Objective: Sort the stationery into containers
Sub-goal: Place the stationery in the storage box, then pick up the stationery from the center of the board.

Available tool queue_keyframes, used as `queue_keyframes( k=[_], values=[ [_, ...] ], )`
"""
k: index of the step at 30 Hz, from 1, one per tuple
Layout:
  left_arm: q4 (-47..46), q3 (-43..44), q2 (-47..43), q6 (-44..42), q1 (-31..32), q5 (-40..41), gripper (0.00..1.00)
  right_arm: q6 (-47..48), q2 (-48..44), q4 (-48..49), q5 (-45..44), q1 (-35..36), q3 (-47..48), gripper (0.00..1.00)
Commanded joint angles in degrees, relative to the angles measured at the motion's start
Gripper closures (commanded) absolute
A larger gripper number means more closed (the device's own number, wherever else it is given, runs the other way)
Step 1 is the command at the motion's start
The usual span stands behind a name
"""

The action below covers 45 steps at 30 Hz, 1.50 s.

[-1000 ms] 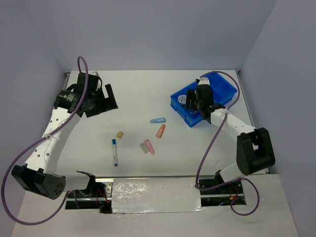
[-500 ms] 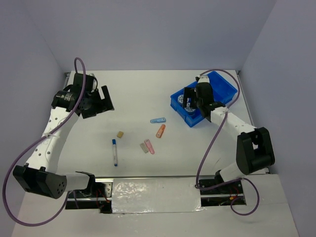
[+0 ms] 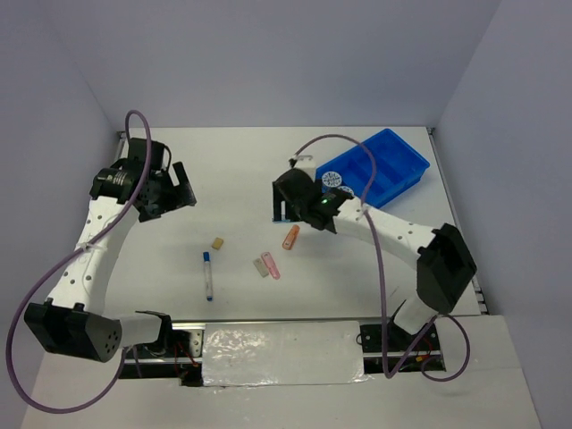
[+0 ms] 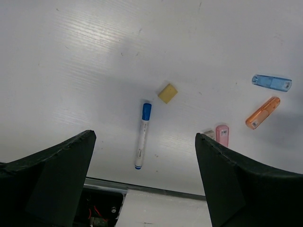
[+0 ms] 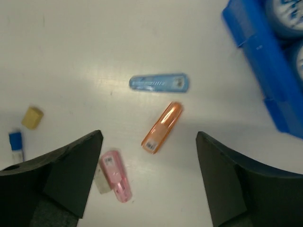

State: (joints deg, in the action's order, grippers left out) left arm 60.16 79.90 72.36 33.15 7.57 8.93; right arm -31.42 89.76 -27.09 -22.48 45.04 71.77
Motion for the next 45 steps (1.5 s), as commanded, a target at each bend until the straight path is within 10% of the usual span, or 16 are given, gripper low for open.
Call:
queue_keyframes(
  k=[1, 6, 40, 45],
  values=[
    [1.27, -1.06, -2.74, -0.98, -0.19, 1.09, 0.01, -4.30, 3.76, -2.05, -1.10, 6.72, -0.04, 0.18],
    [0.75, -4.48, -5.38, -1.68, -0.19, 0.57, 0.01, 3.63, 9.20, 3.55, 10.88, 12.35, 0.21, 0.44],
    [-0.13, -9.15, -7.32, -4.23, -0.37, -3.04, 0.01, 2.33, 23.18, -3.14, 10.96, 16.66, 6.37, 0.49],
    [-0.22, -9.06, -7.23, -4.40, -0.37, -3.30, 0.01, 2.24, 24.42, -3.05, 11.67, 16.75, 6.19, 0.62]
  ],
)
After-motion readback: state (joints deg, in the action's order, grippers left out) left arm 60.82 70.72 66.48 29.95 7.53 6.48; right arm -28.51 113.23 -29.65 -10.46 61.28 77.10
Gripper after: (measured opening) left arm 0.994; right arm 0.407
